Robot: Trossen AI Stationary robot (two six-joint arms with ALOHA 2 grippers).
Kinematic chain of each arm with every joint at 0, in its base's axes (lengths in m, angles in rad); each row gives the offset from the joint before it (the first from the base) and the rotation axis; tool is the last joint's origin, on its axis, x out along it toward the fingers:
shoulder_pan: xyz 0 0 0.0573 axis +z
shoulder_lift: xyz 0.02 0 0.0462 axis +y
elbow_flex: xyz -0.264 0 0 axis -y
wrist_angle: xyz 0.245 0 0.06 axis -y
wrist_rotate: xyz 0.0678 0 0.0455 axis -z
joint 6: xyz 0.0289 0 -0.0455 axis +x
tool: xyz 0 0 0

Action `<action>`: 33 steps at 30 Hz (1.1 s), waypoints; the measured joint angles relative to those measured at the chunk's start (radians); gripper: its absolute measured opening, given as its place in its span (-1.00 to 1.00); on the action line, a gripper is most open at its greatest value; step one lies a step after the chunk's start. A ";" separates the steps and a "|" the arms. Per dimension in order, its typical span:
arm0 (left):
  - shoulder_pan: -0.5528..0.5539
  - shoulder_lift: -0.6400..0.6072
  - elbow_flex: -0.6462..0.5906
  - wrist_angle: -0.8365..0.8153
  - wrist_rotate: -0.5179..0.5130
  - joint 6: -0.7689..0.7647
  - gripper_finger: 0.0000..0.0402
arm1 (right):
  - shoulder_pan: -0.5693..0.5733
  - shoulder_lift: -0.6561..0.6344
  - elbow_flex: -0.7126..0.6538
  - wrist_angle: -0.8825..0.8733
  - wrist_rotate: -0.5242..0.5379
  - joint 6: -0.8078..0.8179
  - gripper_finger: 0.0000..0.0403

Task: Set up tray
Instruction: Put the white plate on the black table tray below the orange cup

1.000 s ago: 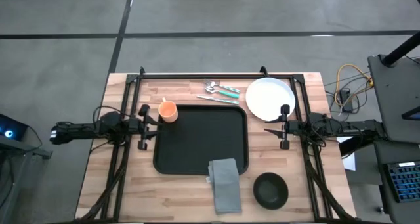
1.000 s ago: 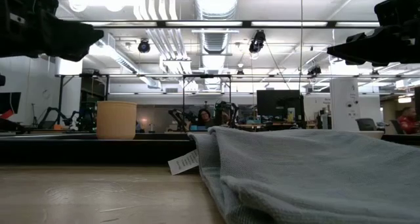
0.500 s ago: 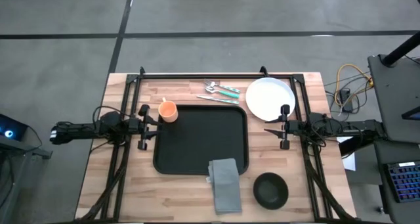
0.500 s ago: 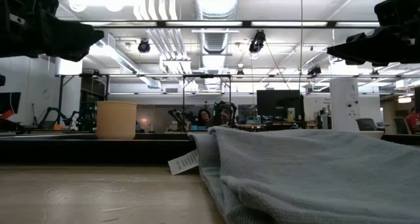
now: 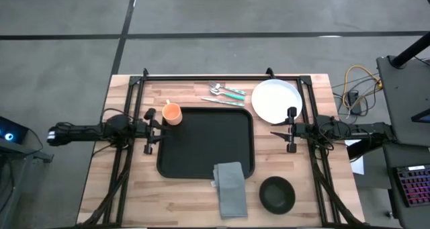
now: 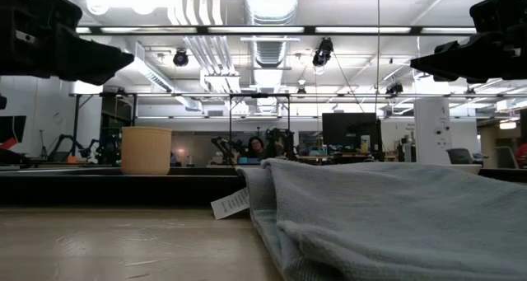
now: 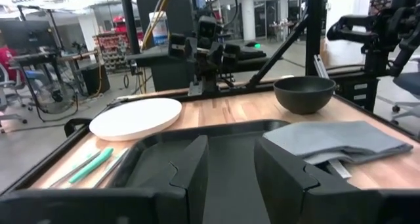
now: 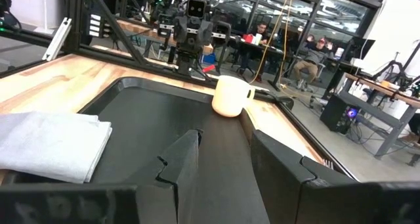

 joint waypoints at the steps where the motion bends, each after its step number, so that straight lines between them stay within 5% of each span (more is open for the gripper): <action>1: 0.000 0.008 0.000 0.000 0.000 0.000 -0.48 | 0.000 0.000 0.000 0.000 0.000 -0.001 -0.37; 9: 0.000 0.053 -0.001 0.082 0.001 -0.093 -0.48 | 0.000 0.000 0.000 0.000 0.000 0.000 -0.37; 33: 0.000 -0.126 -0.001 0.119 0.006 -0.106 -0.48 | 0.000 0.000 0.000 0.005 0.000 0.056 -0.37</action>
